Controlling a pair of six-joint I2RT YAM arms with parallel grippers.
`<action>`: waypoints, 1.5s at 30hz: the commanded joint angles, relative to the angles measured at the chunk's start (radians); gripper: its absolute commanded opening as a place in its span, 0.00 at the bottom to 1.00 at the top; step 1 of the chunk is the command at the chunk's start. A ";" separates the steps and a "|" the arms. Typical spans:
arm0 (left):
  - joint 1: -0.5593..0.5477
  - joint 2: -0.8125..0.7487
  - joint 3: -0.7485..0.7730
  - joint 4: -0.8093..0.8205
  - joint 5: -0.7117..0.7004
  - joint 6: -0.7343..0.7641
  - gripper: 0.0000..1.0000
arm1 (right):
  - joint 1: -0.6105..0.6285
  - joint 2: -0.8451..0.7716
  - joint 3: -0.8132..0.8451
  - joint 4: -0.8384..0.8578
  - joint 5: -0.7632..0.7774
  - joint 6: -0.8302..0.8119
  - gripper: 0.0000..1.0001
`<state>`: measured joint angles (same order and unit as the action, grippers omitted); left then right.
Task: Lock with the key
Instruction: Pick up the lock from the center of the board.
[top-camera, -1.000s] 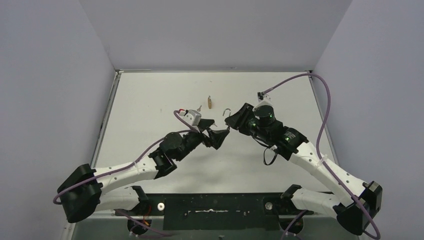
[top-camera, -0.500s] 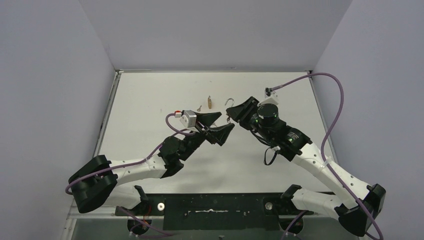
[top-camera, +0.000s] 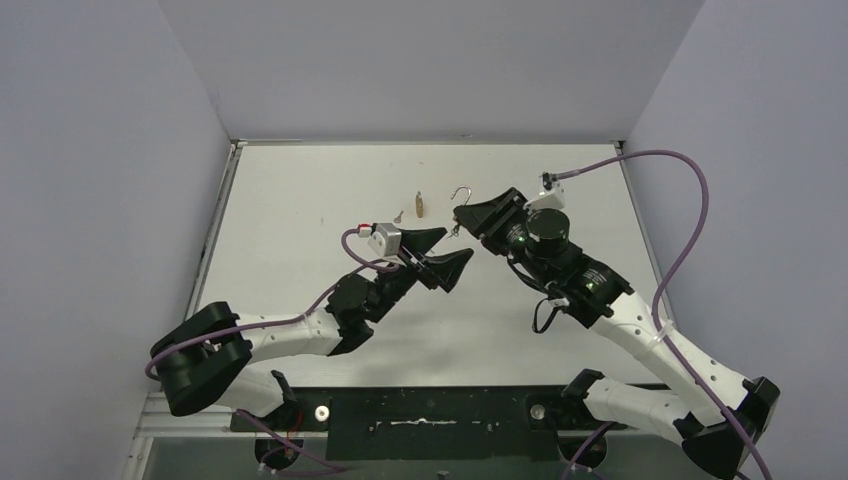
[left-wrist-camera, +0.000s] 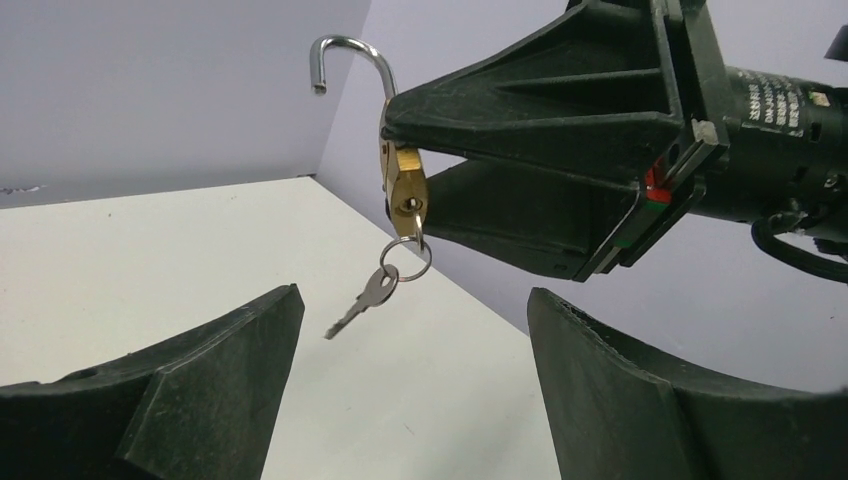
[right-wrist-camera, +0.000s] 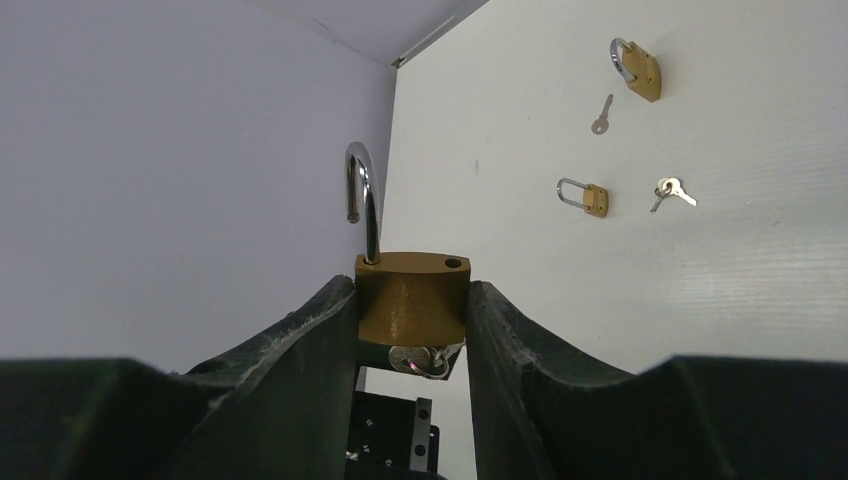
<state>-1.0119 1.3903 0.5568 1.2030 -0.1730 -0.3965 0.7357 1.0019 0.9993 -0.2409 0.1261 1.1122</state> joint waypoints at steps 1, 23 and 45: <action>-0.003 0.006 0.052 0.130 -0.020 0.023 0.81 | 0.015 -0.011 0.047 0.093 0.009 0.014 0.08; 0.000 0.030 0.107 0.118 -0.096 0.070 0.11 | 0.032 0.028 0.046 0.152 -0.069 0.017 0.08; 0.119 -0.146 -0.003 0.076 0.057 0.032 0.00 | 0.019 0.021 0.169 0.059 -0.074 -0.288 0.97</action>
<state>-0.9443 1.3563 0.5587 1.2613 -0.2310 -0.3336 0.7666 1.0637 1.0748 -0.1837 0.0303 1.0039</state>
